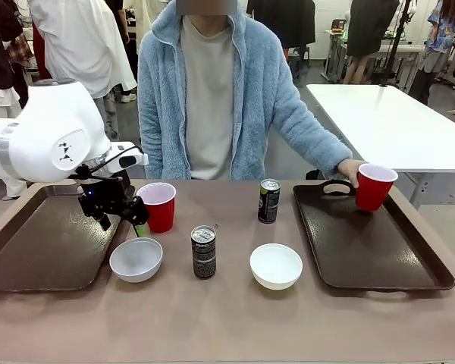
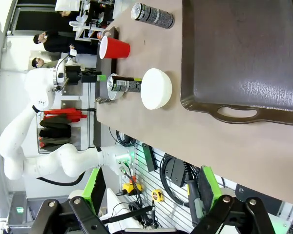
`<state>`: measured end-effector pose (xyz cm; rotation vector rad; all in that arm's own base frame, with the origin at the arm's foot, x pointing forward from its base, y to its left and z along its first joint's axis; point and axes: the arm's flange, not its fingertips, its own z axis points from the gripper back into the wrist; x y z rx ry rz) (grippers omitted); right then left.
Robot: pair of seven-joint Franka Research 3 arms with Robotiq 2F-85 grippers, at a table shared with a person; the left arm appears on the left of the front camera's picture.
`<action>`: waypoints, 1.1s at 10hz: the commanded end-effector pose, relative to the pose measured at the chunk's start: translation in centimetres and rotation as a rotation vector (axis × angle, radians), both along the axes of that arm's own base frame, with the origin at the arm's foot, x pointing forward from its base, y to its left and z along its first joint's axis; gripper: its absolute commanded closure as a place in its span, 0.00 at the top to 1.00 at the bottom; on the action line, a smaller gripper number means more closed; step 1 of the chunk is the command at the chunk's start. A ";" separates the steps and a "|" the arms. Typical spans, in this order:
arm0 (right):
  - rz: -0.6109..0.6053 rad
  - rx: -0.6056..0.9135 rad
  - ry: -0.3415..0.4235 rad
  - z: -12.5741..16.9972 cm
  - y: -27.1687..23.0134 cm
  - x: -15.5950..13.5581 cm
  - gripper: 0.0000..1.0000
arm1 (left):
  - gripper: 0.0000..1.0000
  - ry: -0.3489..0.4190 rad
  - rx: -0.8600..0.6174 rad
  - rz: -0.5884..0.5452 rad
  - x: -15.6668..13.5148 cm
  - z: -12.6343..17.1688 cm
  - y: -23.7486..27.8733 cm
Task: Prepare tableware on both trays.
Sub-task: Pick up a Picnic Bowl from the table and place it on a Handle tray.
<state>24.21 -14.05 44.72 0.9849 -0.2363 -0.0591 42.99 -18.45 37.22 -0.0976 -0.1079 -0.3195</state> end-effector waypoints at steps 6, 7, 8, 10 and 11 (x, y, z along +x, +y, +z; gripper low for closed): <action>-0.013 0.013 0.002 0.1 0.1 0.3 1.00 | 0.02 0.093 0.061 -0.048 1.1 -2.2 -0.1; -0.013 0.013 0.002 0.1 0.1 0.3 1.00 | 0.00 0.093 0.065 -0.045 1.1 -1.9 -0.1; -0.013 0.013 0.002 0.1 0.1 0.3 1.00 | 0.00 0.094 0.067 -0.039 0.9 -2.1 -0.1; -0.013 0.013 0.002 0.1 0.1 0.3 1.00 | 0.06 0.103 0.079 -0.031 0.9 -2.1 0.0; -0.013 0.013 0.002 0.1 0.1 0.3 1.00 | 0.00 0.108 0.084 -0.027 1.0 -2.1 0.0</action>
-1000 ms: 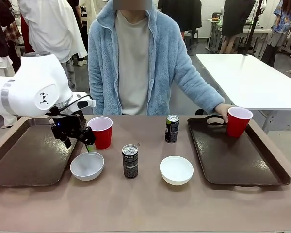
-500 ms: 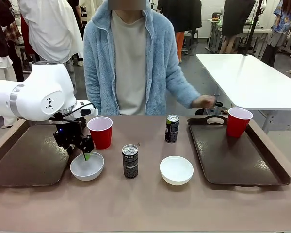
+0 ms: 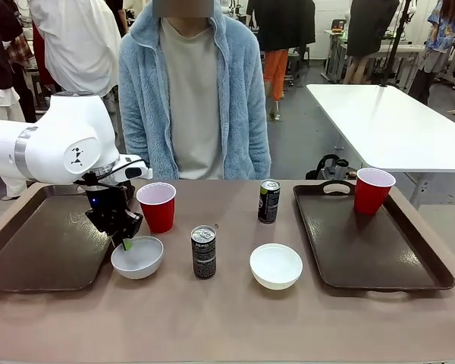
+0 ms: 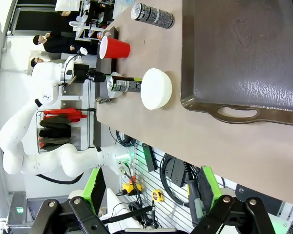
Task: Prepare tableware on both trays.
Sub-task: Pick up a Picnic Bowl from the table and place it on a Handle tray.
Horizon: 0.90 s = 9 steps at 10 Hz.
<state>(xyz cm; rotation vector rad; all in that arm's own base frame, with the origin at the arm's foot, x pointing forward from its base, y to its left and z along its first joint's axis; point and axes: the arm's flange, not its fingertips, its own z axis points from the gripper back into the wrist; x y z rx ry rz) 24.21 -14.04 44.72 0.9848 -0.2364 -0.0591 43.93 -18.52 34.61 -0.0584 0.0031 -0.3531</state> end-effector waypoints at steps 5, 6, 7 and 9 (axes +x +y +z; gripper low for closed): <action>-0.013 0.013 0.002 0.1 0.1 0.3 1.00 | 0.00 0.008 0.013 0.037 -2.0 1.5 0.2; -0.013 0.013 0.002 0.1 0.1 0.3 1.00 | 0.00 -0.004 0.003 0.046 -3.5 2.6 0.1; -0.013 0.013 0.002 0.1 0.1 0.3 1.00 | 0.00 -0.030 -0.015 0.049 -5.8 4.3 0.2; -0.013 0.013 0.002 0.1 0.1 0.3 1.00 | 0.00 -0.081 -0.063 0.054 -8.5 7.8 0.6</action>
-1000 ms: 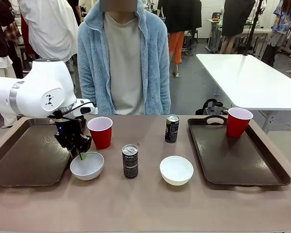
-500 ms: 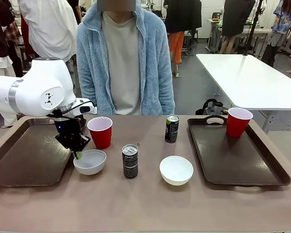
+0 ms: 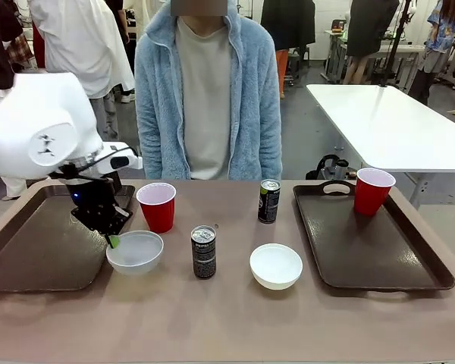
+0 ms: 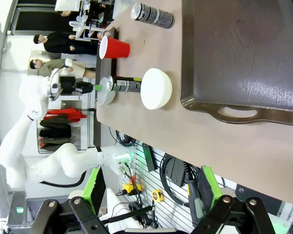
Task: Prepare tableware on both trays.
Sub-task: Pick up a Picnic Bowl from the table and place it on a Handle tray.
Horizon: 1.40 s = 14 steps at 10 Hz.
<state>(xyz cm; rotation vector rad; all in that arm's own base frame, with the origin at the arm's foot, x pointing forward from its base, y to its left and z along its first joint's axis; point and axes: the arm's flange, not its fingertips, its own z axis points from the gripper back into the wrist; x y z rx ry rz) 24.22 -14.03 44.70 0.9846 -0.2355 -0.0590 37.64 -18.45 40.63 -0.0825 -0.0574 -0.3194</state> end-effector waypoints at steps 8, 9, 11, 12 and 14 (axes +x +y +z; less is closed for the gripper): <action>-0.013 0.013 0.001 0.1 0.0 0.2 1.00 | 0.00 -0.172 -0.109 0.217 1.6 11.1 15.0; -0.013 0.013 0.001 0.1 0.0 0.2 1.00 | 0.00 -0.175 -0.079 0.242 1.9 11.9 16.9; -0.013 0.013 0.001 0.1 0.0 0.2 1.00 | 0.00 -0.181 0.005 0.278 1.7 11.4 19.2; -0.013 0.013 0.001 0.1 0.0 0.2 1.00 | 0.00 -0.186 -0.092 0.274 2.0 12.0 18.1; -0.013 0.013 0.001 0.1 0.0 0.2 1.00 | 0.00 -0.186 -0.092 0.274 2.0 12.0 18.1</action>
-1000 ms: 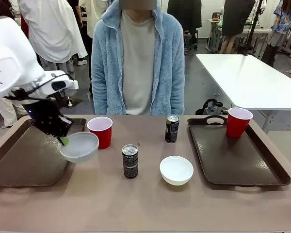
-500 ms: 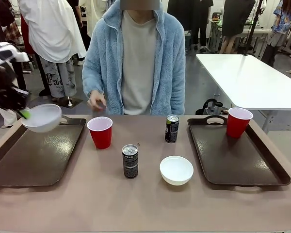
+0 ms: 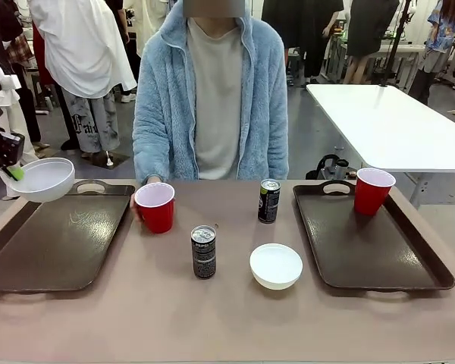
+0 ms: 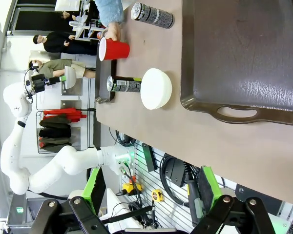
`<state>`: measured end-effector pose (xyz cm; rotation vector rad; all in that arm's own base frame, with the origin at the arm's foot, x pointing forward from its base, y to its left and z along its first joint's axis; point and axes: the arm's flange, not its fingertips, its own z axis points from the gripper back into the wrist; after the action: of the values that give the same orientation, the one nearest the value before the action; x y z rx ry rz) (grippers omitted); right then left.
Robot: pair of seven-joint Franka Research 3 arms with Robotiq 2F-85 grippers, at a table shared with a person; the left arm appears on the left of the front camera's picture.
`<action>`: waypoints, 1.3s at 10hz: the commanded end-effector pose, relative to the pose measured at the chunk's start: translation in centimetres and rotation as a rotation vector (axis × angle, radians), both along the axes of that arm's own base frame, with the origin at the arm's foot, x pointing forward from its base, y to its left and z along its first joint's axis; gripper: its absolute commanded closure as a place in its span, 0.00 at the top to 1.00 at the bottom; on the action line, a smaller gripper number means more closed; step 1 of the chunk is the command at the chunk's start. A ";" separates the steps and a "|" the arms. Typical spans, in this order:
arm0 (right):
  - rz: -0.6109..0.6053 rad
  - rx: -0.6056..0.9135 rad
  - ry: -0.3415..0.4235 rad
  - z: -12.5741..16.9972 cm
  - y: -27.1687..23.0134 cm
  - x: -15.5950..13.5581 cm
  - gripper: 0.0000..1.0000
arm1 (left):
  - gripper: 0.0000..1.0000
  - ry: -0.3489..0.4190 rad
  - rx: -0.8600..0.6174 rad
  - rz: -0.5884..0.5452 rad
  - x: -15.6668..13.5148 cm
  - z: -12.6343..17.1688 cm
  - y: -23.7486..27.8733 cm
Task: Prepare tableware on both trays.
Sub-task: Pick up a Picnic Bowl from the table and place it on a Handle tray.
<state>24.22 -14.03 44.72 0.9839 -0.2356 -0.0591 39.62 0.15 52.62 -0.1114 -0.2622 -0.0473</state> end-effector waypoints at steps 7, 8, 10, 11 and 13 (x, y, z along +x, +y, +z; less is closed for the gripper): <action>-0.013 0.014 0.001 0.1 0.0 0.2 1.00 | 0.03 0.082 0.134 -0.081 3.1 -10.0 -0.3; -0.013 0.014 0.001 0.1 0.0 0.2 1.00 | 0.03 0.121 0.135 -0.135 2.3 -10.7 -0.3; -0.013 0.014 0.001 0.1 0.0 0.2 1.00 | 0.03 0.205 0.351 -0.492 -9.5 -5.8 0.5; -0.013 0.014 0.001 0.1 0.0 0.2 1.00 | 0.03 0.236 0.364 -0.439 -10.2 -6.2 0.8; -0.013 0.014 0.001 0.1 0.0 0.2 1.00 | 0.03 0.247 0.353 -0.403 -8.8 -5.9 0.0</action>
<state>24.23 -14.02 44.72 0.9830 -0.2353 -0.0591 29.87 0.74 47.28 0.1773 0.0462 -0.4739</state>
